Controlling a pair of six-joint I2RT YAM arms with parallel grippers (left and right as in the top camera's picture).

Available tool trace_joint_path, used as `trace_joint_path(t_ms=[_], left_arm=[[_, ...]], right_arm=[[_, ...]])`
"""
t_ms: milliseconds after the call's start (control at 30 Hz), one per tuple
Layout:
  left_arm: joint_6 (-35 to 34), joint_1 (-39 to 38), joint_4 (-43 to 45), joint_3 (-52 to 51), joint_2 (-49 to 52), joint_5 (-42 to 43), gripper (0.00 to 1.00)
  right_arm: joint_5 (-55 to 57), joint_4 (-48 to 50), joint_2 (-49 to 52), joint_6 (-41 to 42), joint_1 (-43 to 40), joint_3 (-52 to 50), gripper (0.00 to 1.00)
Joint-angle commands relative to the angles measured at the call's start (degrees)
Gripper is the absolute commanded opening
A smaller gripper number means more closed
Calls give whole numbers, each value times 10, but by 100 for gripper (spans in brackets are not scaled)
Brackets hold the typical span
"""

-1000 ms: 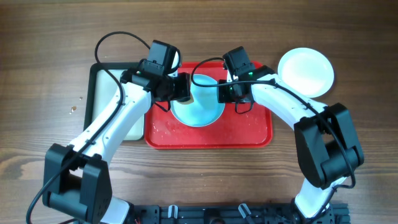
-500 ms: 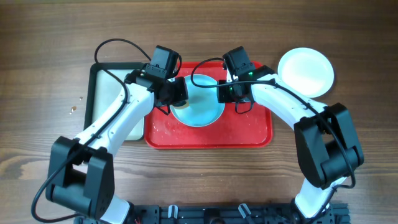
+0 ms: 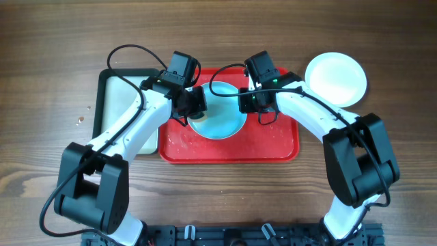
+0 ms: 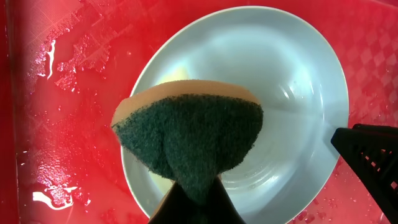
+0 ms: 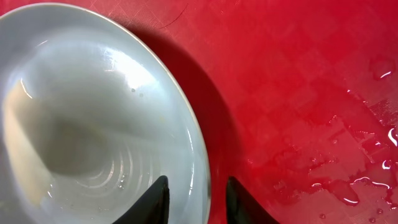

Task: Clean dirty plates on tray and stack at the side
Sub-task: 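Keep scrubbing the light-blue plate surface with the left-held sponge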

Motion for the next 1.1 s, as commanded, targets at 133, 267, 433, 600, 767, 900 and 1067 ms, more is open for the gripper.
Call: trace_joint_path(t_ms=[133,267,433,600,767,900,1067], left_arm=[[-6,-3,2,-3,5,-5,4],[-6,-3,2,-3,5,-5,4],[-6,-3,2,-3,5,-6,4],[-6,-3,2,-3,5,-5,4],[-6,-3,2,-3,5,-5,4],[-6,-3,2,-3,5,-5,4],[-6,-3,2,-3,5,-5,4]], right_arm=[[-4,4,0,-4,5,-1,32],[-4,9,0,-5,5,-1,31],[-5,11,0,-18,3,-1,30],[-4,9,0,-18,3,-1,22],[20,8,0,-17,3,-1,20],[19,9,1,-17,3,-4,16],[19,16,1,-3,3,-11,13]])
